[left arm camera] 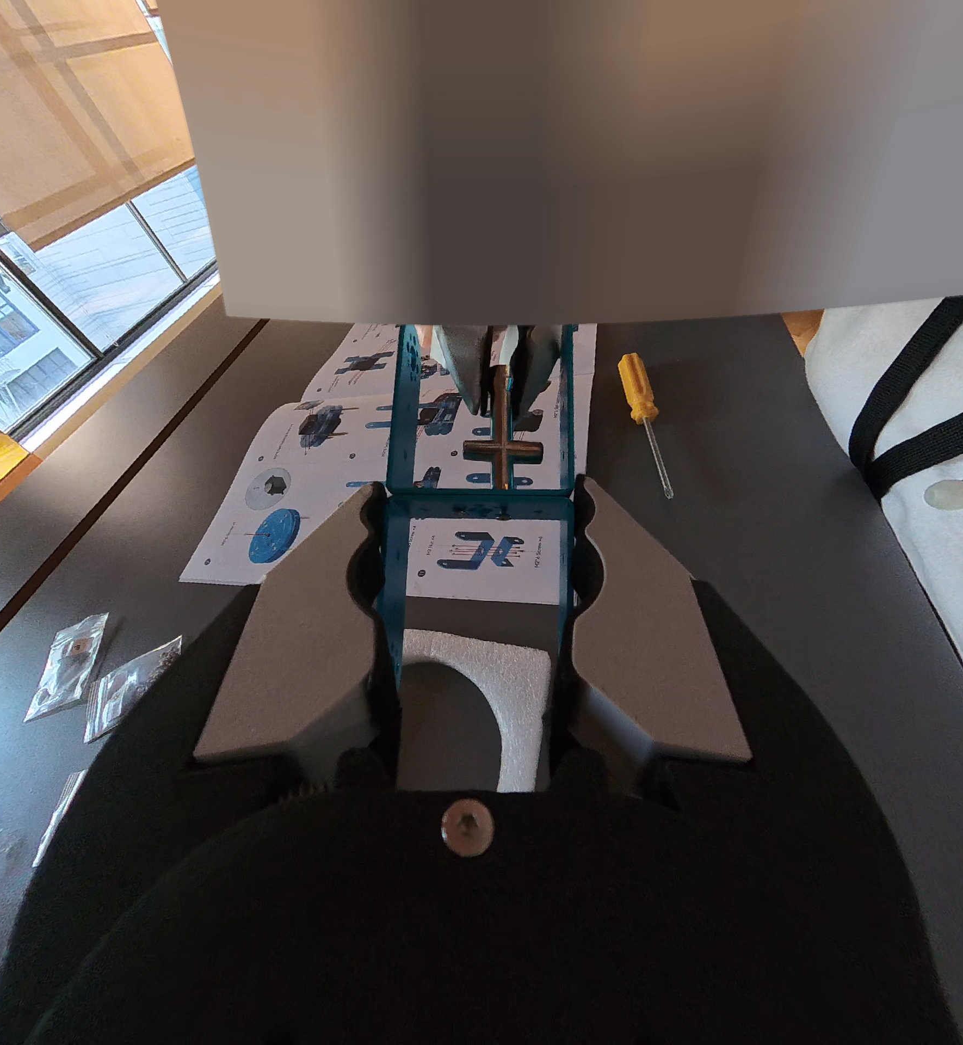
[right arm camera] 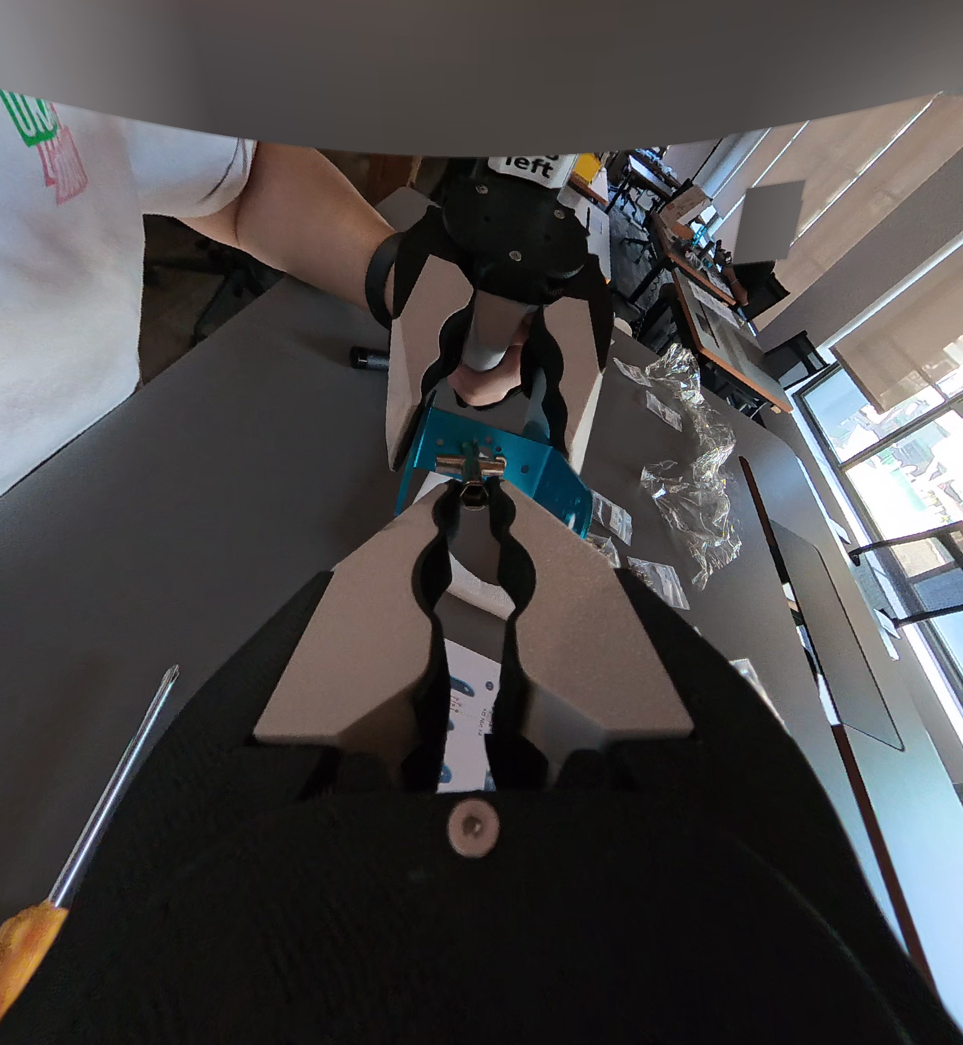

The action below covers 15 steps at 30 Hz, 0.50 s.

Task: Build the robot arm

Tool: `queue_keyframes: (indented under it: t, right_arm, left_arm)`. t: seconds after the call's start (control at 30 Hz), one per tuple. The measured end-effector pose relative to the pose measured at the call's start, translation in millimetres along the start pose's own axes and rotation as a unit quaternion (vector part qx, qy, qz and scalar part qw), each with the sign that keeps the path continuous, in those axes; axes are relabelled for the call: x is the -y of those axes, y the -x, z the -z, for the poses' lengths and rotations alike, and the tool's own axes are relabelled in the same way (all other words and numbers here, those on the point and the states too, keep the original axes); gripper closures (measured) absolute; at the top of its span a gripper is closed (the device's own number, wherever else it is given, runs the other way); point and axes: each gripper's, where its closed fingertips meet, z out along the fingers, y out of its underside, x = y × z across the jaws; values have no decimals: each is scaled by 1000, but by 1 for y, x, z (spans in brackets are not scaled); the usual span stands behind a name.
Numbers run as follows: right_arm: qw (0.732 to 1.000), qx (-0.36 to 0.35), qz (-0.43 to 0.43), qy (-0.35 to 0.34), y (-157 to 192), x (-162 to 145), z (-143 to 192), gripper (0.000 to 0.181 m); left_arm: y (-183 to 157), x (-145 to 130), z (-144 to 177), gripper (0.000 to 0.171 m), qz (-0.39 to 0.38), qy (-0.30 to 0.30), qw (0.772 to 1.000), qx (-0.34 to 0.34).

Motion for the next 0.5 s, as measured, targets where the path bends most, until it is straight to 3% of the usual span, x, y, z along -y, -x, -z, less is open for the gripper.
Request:
queue_keyframes:
  t: [0.17,0.33,0.5]
  right_arm:
    - [999,10,25,38,-3,-5,-3,172]
    - [993,32,-109,30,-6,-11,-5,172]
    - [980,50,-192,35,-7,-17,-8,172]
  left_arm:
    - [2,-4,0,107,2,13,1000,4]
    - [7,-8,0,107,-18,37,999,29]
    - [12,-19,-2,107,-70,86,991,72]
